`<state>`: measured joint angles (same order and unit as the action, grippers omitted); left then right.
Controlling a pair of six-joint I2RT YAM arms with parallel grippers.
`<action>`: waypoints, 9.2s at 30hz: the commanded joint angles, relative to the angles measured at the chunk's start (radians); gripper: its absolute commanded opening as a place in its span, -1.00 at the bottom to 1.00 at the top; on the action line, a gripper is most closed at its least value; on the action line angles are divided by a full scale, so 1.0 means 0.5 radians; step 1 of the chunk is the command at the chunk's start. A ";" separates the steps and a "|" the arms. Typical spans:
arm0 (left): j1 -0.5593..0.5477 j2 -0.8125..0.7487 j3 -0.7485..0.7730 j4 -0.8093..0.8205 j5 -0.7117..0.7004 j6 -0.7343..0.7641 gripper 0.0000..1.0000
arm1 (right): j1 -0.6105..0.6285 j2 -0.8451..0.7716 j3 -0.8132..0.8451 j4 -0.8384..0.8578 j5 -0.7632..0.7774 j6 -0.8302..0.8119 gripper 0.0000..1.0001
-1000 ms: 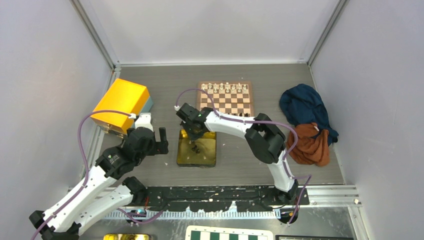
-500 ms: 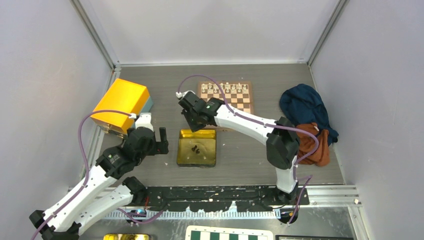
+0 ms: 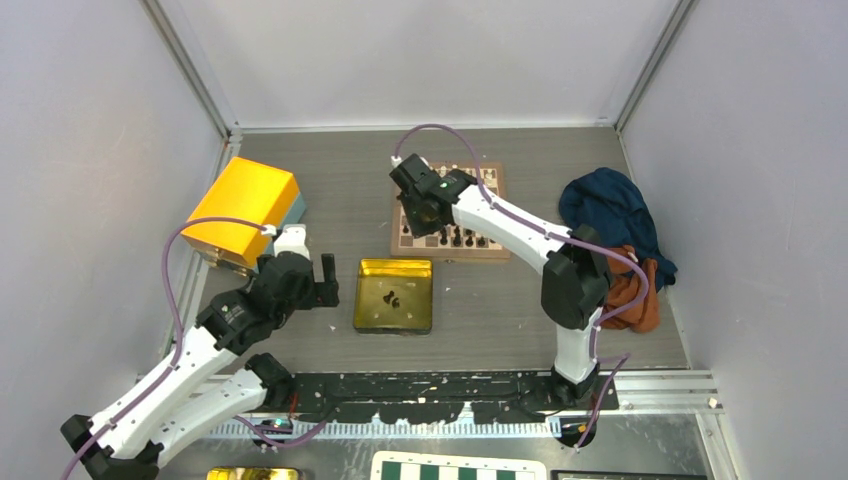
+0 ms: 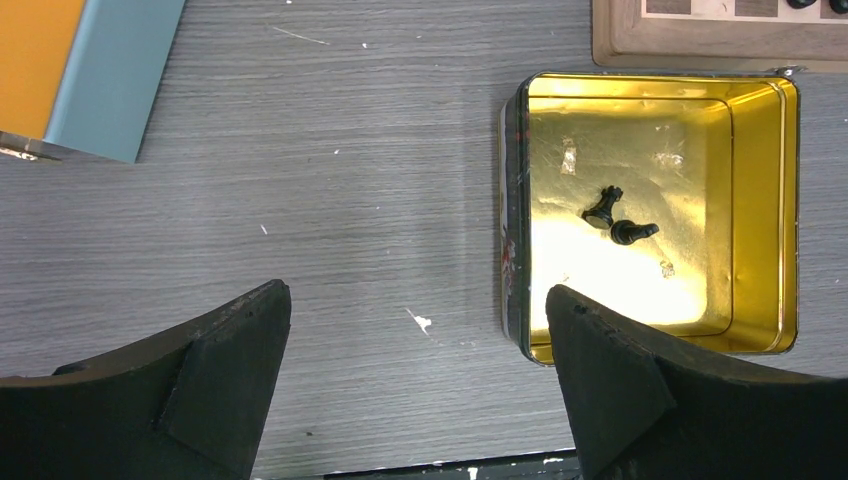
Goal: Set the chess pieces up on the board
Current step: Place the chess piece on the chessboard, then pick up the chess piece from the storage box.
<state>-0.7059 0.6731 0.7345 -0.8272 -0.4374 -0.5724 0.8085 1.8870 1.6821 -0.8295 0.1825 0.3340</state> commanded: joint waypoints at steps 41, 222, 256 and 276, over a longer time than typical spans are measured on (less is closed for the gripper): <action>-0.002 0.058 0.068 0.089 -0.010 0.007 0.99 | -0.240 0.208 -0.149 0.188 -0.156 -0.038 -0.81; -0.002 -0.072 0.028 -0.008 -0.038 -0.089 0.99 | 0.380 0.106 -0.453 0.510 -0.674 -0.910 -0.06; -0.002 -0.067 0.007 0.004 -0.046 -0.081 0.99 | 0.381 0.137 -0.480 0.502 -0.680 -0.904 -0.70; -0.003 -0.067 0.019 0.016 -0.041 -0.086 0.99 | 0.383 0.050 -0.462 0.478 -0.603 -0.869 -0.98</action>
<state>-0.7059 0.6479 0.7341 -0.8394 -0.4370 -0.6205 0.9951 1.9640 1.4193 -0.5983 -0.1429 -0.1066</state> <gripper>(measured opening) 0.996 0.163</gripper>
